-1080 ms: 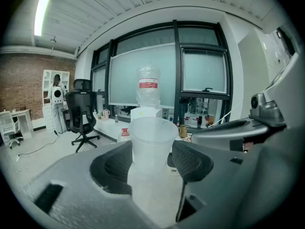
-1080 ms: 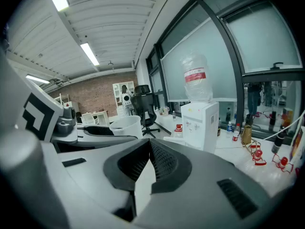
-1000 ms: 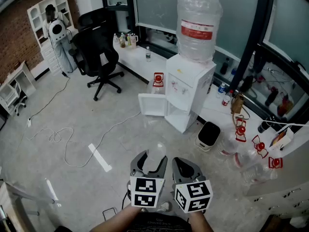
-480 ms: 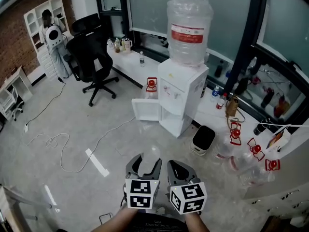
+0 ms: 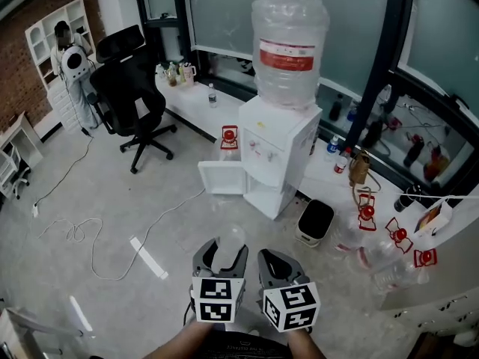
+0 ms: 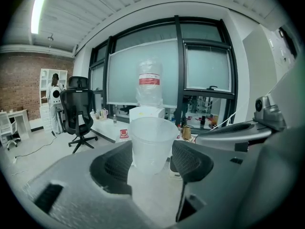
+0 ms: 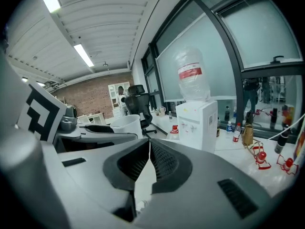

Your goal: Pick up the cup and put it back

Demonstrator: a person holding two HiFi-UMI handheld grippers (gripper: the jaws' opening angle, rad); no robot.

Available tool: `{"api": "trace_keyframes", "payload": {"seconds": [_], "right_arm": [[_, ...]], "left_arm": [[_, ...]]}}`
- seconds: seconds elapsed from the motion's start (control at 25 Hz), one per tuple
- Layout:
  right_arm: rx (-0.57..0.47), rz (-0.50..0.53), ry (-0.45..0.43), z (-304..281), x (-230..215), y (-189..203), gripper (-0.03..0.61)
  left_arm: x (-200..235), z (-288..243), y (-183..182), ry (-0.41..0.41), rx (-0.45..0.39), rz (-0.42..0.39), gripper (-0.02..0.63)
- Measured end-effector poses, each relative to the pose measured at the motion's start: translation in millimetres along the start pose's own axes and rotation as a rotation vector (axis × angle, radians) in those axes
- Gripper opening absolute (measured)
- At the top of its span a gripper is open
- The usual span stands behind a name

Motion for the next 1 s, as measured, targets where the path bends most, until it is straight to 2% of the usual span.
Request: {"api": "trace_keyframes", "payload": {"seconds": [0.24,0.68,1.0], "right_arm": [[0.01,-0.018,0.031,-50,-10,-26,0.023],[0.031,-0.064,0.129,-145,-10,-83,0.023],[0.064,-0.088,0.186,-206,4,-109,0.023]], "left_arm": [[36,-42,-19,0.031,0.019,-0.022,0.261],[118,-118,-63,0.135,0.044,-0.061,0.261],[180,-157,-69,0.206,0.069,-0.054,0.261]]}}
Point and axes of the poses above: the fingertips, and each gripper's own axes: z backward along the fingers, x to its left, y out of its underside, the point moved 8 cm from there along z, backward along the fingers, and after that the axes turned 8 degrees about x, right-handed, at the moved point
